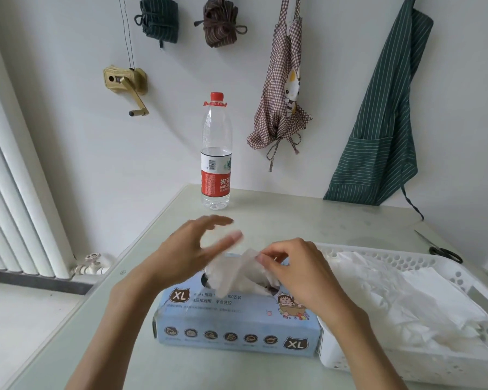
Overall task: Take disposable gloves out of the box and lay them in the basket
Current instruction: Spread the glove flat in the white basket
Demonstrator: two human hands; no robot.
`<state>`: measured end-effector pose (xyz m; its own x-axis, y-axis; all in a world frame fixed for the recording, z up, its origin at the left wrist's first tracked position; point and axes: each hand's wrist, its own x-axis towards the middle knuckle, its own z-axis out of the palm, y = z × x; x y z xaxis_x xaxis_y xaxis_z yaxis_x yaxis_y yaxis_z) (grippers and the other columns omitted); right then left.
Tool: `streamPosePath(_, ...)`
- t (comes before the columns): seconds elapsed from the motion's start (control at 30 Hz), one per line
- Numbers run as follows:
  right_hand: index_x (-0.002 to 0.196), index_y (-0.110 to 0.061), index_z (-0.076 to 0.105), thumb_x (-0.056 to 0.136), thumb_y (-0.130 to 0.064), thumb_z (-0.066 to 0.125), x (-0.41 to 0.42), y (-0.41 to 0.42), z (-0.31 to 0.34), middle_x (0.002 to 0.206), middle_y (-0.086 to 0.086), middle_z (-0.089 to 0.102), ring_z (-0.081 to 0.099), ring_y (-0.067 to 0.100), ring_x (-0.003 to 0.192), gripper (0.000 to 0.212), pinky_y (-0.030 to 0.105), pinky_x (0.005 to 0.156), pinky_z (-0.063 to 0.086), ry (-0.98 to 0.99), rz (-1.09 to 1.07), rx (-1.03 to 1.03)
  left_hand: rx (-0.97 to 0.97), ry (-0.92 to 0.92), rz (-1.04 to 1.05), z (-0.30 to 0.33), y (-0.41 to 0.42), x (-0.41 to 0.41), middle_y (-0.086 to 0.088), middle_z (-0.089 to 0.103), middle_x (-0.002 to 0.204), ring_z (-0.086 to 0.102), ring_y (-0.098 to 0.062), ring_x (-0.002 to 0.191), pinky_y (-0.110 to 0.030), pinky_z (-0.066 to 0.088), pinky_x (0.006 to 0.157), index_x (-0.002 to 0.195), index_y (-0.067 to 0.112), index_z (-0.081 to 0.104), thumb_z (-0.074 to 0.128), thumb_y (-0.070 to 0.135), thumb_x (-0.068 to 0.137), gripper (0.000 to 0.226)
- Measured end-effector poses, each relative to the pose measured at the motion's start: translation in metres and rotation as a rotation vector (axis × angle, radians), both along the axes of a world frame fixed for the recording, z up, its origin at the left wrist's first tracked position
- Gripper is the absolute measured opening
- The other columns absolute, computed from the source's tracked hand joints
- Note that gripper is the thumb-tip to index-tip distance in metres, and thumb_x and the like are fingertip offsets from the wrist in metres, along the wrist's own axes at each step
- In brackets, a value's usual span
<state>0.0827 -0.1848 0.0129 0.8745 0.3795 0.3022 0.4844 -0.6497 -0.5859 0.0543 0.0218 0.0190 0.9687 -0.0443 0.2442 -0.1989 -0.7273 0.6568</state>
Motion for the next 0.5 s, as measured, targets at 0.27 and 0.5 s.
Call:
streamPosePath(0.27, 0.118, -0.039, 0.054, 0.078, -0.047, 0.071, -0.001, -0.002, 0.002, 0.111, -0.024, 0.056, 0.050, -0.004, 0.104, 0.044, 0.024, 0.088, 0.044, 0.183, 0.114, 0.006, -0.070, -0.114, 0.003, 0.004, -0.002, -0.001, 0.012, 0.072, 0.089, 0.068, -0.001, 0.084, -0.031, 0.056, 0.084, 0.093, 0.019, 0.071, 0.064, 0.026, 0.087, 0.010)
streamPosePath(0.5, 0.086, -0.027, 0.072, 0.085, -0.021, 0.071, 0.007, -0.007, 0.014, 0.081, -0.015, 0.072, 0.064, -0.005, 0.081, 0.006, 0.009, 0.074, 0.047, 0.136, 0.123, 0.375, -0.205, -0.151, 0.056, 0.012, 0.009, -0.008, 0.015, 0.073, 0.096, 0.067, 0.002, 0.092, -0.030, 0.052, 0.089, 0.096, 0.027, 0.071, 0.054, 0.016, 0.095, 0.020)
